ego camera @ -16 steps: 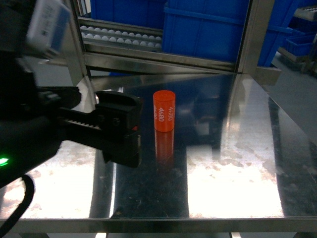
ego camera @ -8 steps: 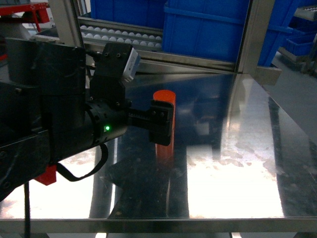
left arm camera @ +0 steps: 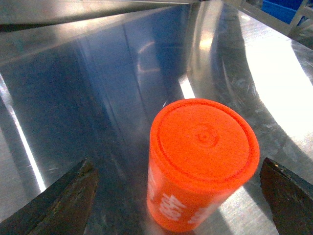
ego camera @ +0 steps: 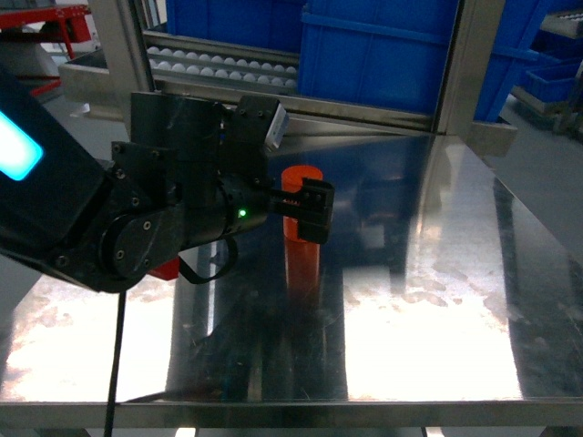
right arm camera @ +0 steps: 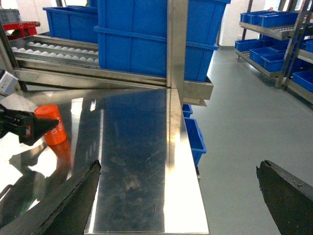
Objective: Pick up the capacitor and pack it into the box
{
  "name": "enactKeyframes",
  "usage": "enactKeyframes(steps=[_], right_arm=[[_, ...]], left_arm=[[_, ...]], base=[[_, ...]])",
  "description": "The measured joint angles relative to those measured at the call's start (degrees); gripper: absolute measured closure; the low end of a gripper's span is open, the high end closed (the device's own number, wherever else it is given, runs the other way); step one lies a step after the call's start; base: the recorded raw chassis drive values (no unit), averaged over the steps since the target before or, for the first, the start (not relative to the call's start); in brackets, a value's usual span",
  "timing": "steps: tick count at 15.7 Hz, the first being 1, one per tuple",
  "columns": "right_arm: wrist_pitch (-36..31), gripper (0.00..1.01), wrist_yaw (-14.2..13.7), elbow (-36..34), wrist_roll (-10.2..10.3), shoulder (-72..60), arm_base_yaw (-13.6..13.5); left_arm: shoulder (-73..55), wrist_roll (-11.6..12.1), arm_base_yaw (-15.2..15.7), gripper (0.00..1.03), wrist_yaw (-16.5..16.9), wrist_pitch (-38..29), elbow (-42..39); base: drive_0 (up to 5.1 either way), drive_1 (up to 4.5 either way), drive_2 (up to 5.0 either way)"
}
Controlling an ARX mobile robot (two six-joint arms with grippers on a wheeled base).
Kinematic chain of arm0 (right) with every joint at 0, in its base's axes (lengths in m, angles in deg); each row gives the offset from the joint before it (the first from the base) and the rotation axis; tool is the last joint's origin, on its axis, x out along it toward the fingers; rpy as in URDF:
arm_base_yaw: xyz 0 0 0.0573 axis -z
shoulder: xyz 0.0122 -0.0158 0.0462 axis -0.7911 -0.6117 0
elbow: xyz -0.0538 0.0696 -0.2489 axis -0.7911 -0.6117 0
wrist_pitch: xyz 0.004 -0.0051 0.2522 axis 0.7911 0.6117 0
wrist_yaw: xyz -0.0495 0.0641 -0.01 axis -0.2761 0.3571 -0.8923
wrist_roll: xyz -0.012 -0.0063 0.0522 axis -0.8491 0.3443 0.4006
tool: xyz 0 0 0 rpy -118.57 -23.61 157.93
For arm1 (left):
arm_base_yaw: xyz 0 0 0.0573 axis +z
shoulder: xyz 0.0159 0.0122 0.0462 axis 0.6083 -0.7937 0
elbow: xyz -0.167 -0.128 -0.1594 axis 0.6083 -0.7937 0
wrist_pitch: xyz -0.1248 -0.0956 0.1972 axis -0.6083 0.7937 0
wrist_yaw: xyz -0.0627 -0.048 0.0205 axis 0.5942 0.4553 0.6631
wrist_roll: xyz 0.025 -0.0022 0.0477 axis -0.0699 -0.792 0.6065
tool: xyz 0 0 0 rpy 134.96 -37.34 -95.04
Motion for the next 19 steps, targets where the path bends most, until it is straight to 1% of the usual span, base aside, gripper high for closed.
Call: enactKeyframes(steps=[2, 5, 6, 7, 8, 9, 11, 12, 14, 15, 16, 18, 19], right_arm=[[0.00, 0.03, 0.00, 0.00, 0.00, 0.00, 0.00], [0.00, 0.03, 0.00, 0.00, 0.00, 0.00, 0.00], [0.00, 0.03, -0.02, 0.00, 0.00, 0.00, 0.00], [0.00, 0.03, 0.00, 0.00, 0.00, 0.00, 0.00], [0.00, 0.03, 0.00, 0.00, 0.00, 0.00, 0.00], [0.00, 0.03, -0.02, 0.00, 0.02, 0.00, 0.00], [0.00, 0.03, -0.02, 0.00, 0.00, 0.00, 0.00], [0.00, 0.03, 0.00, 0.00, 0.00, 0.00, 0.00], [0.00, 0.03, 0.00, 0.00, 0.00, 0.00, 0.00], [0.00, 0.03, -0.02, 0.00, 0.00, 0.00, 0.00], [0.00, 0.03, 0.00, 0.00, 0.00, 0.00, 0.00], [0.00, 0.03, -0.02, 0.00, 0.00, 0.00, 0.00], [0.02, 0.03, 0.00, 0.00, 0.00, 0.00, 0.00]], left_arm=[[-3.32, 0.02, -0.35, 0.05, 1.29, 2.84, 5.31], [-7.37, -0.02, -0.37, 0.05, 1.60, 6.23, 12.79], [-8.44, 0.00, -0.59, 0.06, 1.77, 7.39, 14.58], [-8.79, 0.00, -0.61, 0.15, 2.03, 8.20, 15.06], [-8.87, -0.02, -0.70, 0.25, 2.32, 9.22, 15.17], [-8.96, 0.00, -0.74, 0.33, 2.54, 9.33, 15.19], [-9.18, 0.00, -0.94, 0.54, 2.54, 10.10, 15.61], [-9.22, -0.04, -0.94, 0.60, 2.62, 10.36, 15.76], [-9.11, -0.52, -0.74, 0.60, 2.29, 10.49, 15.72], [-8.04, -1.16, -0.55, 0.60, 1.38, 9.38, 13.94], [-5.70, -1.68, -0.22, 0.60, 0.22, 7.32, 10.47], [4.24, -1.55, 1.20, 0.60, -5.09, -0.17, 0.72], [11.28, -0.31, 1.90, 0.60, -8.81, -5.33, -5.38]], base=[[0.0, 0.00, 0.0], [0.0, 0.00, 0.0], [0.0, 0.00, 0.0], [0.0, 0.00, 0.0], [0.0, 0.00, 0.0], [0.0, 0.00, 0.0], [0.0, 0.00, 0.0], [0.0, 0.00, 0.0], [0.0, 0.00, 0.0], [0.0, 0.00, 0.0], [0.0, 0.00, 0.0], [0.0, 0.00, 0.0], [0.0, 0.00, 0.0]])
